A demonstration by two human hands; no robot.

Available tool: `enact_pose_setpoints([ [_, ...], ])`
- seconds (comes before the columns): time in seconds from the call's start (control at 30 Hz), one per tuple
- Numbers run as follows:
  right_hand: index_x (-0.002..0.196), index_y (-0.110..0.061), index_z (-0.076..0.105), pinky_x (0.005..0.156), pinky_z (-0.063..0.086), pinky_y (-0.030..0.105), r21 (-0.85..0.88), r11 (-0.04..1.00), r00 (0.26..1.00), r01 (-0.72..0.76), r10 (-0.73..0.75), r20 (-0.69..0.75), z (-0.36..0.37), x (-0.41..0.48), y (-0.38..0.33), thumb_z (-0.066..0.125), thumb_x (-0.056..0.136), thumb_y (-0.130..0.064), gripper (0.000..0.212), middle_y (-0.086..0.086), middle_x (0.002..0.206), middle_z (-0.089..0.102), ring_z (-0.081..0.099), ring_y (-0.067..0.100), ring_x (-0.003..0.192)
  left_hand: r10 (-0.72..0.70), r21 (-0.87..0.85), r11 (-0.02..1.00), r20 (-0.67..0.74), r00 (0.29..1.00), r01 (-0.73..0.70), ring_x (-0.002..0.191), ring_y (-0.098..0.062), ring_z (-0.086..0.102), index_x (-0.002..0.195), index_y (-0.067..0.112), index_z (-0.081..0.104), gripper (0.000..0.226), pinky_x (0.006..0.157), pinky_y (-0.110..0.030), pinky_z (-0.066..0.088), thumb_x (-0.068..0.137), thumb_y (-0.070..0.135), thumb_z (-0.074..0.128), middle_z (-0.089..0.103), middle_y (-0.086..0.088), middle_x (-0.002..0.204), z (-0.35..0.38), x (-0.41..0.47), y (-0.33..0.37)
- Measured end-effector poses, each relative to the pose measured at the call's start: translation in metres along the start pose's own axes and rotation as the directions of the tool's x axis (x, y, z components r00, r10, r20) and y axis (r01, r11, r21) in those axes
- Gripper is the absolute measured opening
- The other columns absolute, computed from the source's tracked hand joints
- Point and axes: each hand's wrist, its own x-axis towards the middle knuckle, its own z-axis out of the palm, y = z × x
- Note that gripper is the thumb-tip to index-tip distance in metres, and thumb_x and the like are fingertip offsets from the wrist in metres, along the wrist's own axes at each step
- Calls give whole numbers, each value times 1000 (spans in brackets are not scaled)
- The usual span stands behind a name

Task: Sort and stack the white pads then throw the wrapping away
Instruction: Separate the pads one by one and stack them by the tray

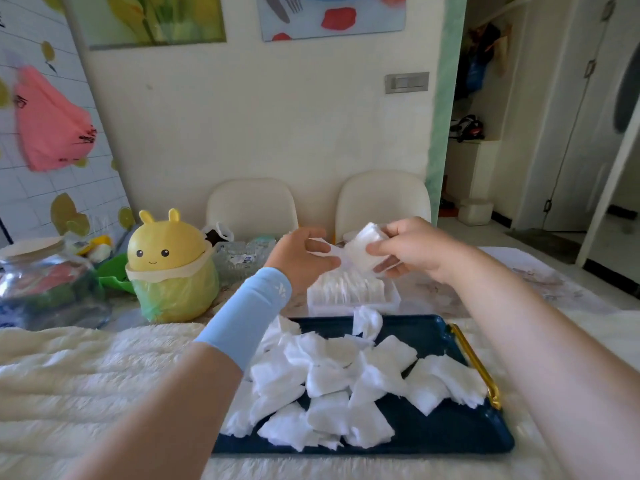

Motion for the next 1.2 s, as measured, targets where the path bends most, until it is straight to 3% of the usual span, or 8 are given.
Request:
enact_pose_setpoints([
  [0.13,121,-9,64,51,55,25,-196,976,988,-94,67,-136,-27,41,15,71,91,-13,31,7,101,72,76,14,68,47,306,950,62,997,-64,73,-14,60,121,24,65,28,63,-20,46,93,21,60,65,6,101,26,45,9],
  [0.33,107,-7,61,54,55,30,-276,932,956,-236,172,-238,-32,82,42,69,86,-14,23,13,93,73,76,23,68,-95,726,649,371,924,-225,119,-24,52,125,40,64,35,99,-36,46,103,37,37,55,0,131,77,83,5],
  [0.43,112,-4,61,55,52,29,-237,930,943,-281,222,-248,-33,95,52,63,87,-15,27,14,82,74,77,27,73,-242,803,554,407,881,-219,126,-30,39,129,47,56,39,101,-47,41,99,50,31,42,-5,126,97,99,-11],
  [0.53,116,-6,58,56,47,31,-176,933,935,-315,273,-226,-29,104,60,60,87,-15,31,14,83,73,77,31,83,-272,820,561,314,910,-115,108,-31,48,127,29,56,62,88,-41,44,86,72,38,41,-3,119,106,109,-25],
  [0.73,93,-11,53,41,28,19,-62,931,921,-359,343,-186,-21,100,66,60,86,-14,11,6,86,55,66,20,62,-110,845,481,323,940,-234,106,-21,47,101,31,70,32,83,-33,43,90,51,48,51,2,108,103,110,-26],
  [0.93,74,-14,51,53,37,23,-312,892,939,-326,269,-213,-10,102,73,74,75,-26,26,1,61,53,58,20,54,-100,870,413,338,936,-270,123,-21,42,127,37,60,45,93,-35,43,83,52,59,49,1,124,103,115,-35],
  [1.03,70,-17,50,52,33,24,-510,810,955,-289,206,-215,5,104,74,75,73,-27,27,-1,59,50,49,20,52,-112,895,364,317,942,-258,126,-23,40,129,37,59,48,96,-38,44,84,51,59,47,0,129,100,115,-38],
  [1.2,76,-17,45,58,38,27,-858,471,974,-203,4,-228,28,104,63,69,86,-18,26,-1,74,48,51,19,68,-121,916,336,273,954,-219,122,-24,42,124,33,63,47,92,-38,47,82,53,58,48,-1,125,91,114,-45],
])
